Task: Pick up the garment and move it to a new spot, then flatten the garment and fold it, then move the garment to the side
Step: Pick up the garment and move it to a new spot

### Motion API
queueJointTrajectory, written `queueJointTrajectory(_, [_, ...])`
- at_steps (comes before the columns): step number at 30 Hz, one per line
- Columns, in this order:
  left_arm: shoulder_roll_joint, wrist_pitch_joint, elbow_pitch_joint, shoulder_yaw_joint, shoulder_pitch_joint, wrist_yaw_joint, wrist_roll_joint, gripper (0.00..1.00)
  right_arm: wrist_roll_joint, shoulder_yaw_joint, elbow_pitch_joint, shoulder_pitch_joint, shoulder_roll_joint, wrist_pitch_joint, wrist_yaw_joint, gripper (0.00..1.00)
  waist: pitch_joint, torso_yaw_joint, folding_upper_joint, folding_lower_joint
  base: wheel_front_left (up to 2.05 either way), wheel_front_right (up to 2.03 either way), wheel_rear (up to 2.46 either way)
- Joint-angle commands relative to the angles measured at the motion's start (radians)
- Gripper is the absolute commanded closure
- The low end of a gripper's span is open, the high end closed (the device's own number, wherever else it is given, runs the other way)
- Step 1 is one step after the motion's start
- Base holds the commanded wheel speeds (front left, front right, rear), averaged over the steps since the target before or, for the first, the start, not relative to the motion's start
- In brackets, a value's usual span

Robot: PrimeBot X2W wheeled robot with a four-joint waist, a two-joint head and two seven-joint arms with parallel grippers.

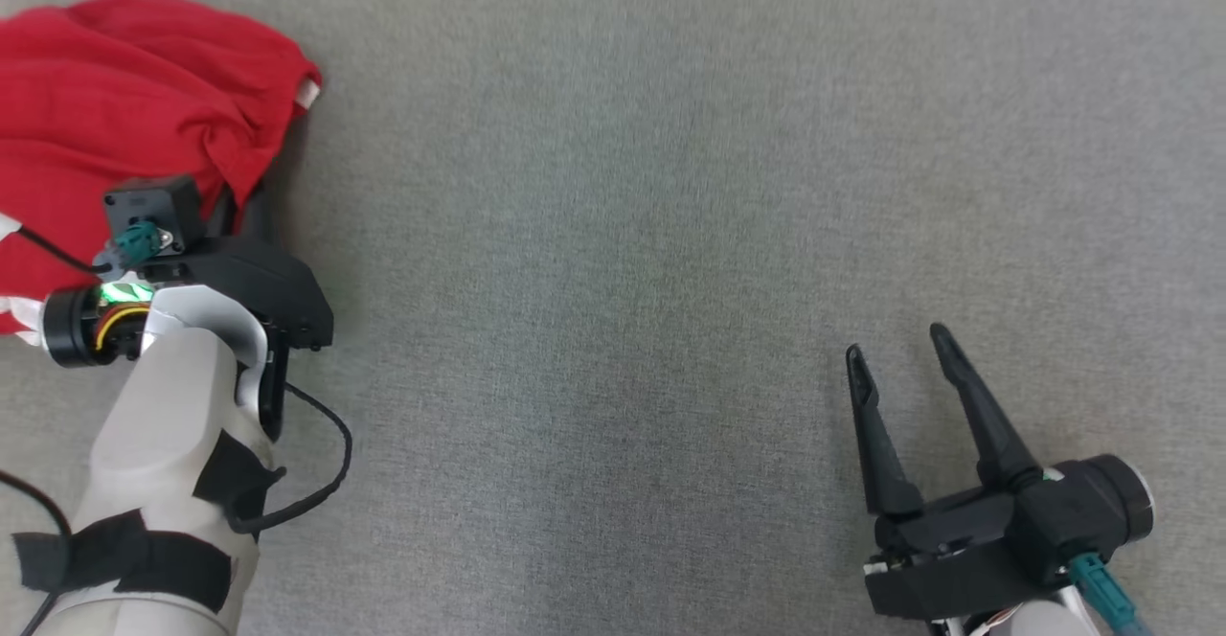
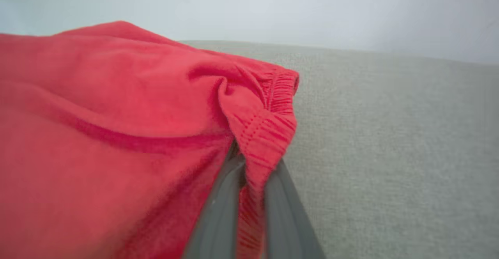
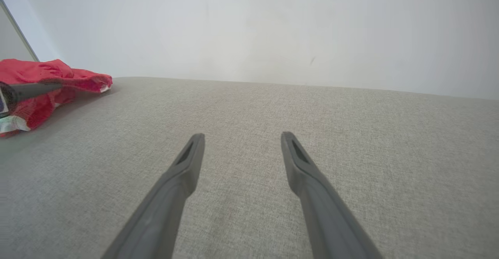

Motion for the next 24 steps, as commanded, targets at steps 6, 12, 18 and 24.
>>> queueJointTrajectory(6, [0.011,-0.011,-0.097,0.005,0.046,-0.019,-0.024,1.0,0.02,0.008,0.016,0.042,0.013,0.0,-0.002,0.0,-0.142,-0.011,-0.0001,0.0,0.0,0.0,0.0])
queueJointTrajectory(12, [0.028,0.015,-0.212,-0.021,0.057,-0.037,-0.047,1.0,0.044,0.013,0.031,0.075,0.019,0.0,-0.002,0.0,-0.253,-0.043,-0.0001,0.0,0.0,0.0,0.0])
queueJointTrajectory(18, [0.043,0.129,-0.397,-0.056,0.084,-0.044,-0.101,1.0,0.1,0.012,0.034,0.091,0.02,0.0,-0.002,0.0,-0.326,-0.106,-0.0001,0.0,0.0,0.0,0.0])
queueJointTrajectory(24, [0.035,0.279,-0.635,-0.078,0.152,-0.043,-0.187,1.0,0.127,0.024,0.035,0.101,0.02,0.0,-0.002,0.0,-0.37,-0.186,-0.0001,0.0,0.0,0.0,0.0])
